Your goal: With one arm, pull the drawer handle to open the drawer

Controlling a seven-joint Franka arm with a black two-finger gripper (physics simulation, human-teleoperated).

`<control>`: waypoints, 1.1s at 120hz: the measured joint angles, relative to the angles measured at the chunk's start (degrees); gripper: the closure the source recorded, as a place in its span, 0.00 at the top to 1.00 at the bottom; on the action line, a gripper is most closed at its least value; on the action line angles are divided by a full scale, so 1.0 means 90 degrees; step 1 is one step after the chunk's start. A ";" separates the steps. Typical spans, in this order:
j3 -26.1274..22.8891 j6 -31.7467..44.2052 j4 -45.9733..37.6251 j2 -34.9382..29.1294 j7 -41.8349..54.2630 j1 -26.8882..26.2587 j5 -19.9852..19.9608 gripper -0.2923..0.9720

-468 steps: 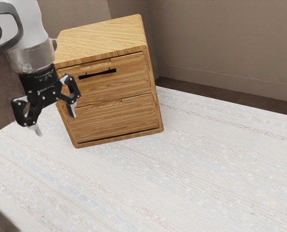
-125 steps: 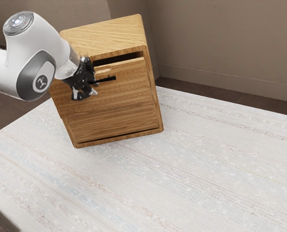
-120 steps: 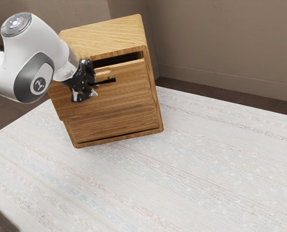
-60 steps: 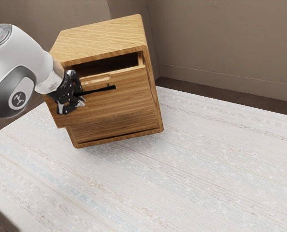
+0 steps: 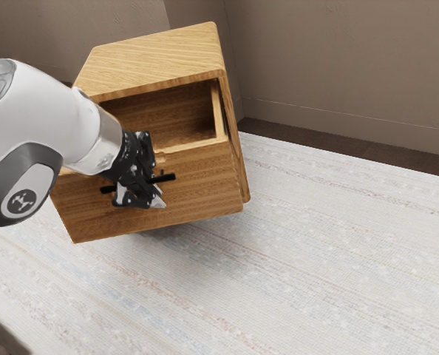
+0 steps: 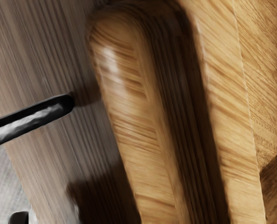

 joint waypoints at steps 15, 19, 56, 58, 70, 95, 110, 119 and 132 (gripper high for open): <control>-0.0364 0.0072 -0.0413 -0.0534 -0.0875 -0.0156 0.0257 0.52; -0.0438 0.0055 -0.0600 -0.0791 -0.1019 -0.0186 0.0100 0.38; -0.0689 -0.1157 -0.0275 -0.1579 -0.0997 0.0039 -0.0568 0.37; -0.0693 -0.1376 0.0182 -0.1382 -0.0927 0.0163 -0.0488 0.41; -0.0744 -0.2718 0.1910 -0.0632 -0.0371 0.0301 -0.0485 0.56; -0.0896 -0.4361 0.2498 0.0269 0.0715 0.0141 -0.1205 0.69; -0.1185 -0.4843 0.2517 0.0407 0.1229 -0.0196 -0.1379 0.73; -0.1268 -0.5021 0.2516 0.0644 0.1495 -0.0341 -0.1428 0.74; -0.1369 -0.5170 0.2533 0.1033 0.1826 -0.0486 -0.1444 0.75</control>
